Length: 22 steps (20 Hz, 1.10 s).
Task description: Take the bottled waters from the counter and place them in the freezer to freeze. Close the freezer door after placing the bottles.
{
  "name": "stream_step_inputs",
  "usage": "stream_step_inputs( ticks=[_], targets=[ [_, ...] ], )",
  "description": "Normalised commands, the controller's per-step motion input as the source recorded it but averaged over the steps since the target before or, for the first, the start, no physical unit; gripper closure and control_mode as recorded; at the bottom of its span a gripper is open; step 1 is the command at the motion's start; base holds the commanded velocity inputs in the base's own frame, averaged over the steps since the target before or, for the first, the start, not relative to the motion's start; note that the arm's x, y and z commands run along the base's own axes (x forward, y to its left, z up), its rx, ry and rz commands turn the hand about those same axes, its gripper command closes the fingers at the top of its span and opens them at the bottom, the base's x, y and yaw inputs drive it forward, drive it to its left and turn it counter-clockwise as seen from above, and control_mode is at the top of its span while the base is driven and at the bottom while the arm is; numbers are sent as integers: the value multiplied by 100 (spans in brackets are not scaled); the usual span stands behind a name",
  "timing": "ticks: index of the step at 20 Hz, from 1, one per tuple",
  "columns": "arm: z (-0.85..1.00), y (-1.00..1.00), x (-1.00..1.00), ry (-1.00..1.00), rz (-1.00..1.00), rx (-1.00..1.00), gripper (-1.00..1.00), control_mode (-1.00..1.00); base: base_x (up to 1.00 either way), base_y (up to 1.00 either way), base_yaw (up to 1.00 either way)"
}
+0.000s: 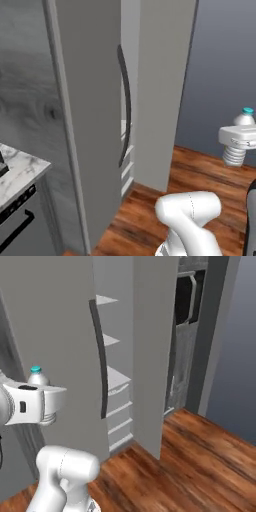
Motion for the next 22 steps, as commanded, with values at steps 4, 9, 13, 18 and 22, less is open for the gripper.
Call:
stream_step_inputs(
  ticks=[4,9,13,18,22],
  targets=[
    [0,0,0,0,0,0,100,100,71,-50,24],
    [0,0,0,0,0,0,100,100,57,-28,44],
    [0,0,0,0,0,0,100,100,50,-16,66],
    [0,0,0,0,0,0,100,100,42,-22,73],
    [0,0,0,0,0,0,100,100,37,-59,72]
  ],
)
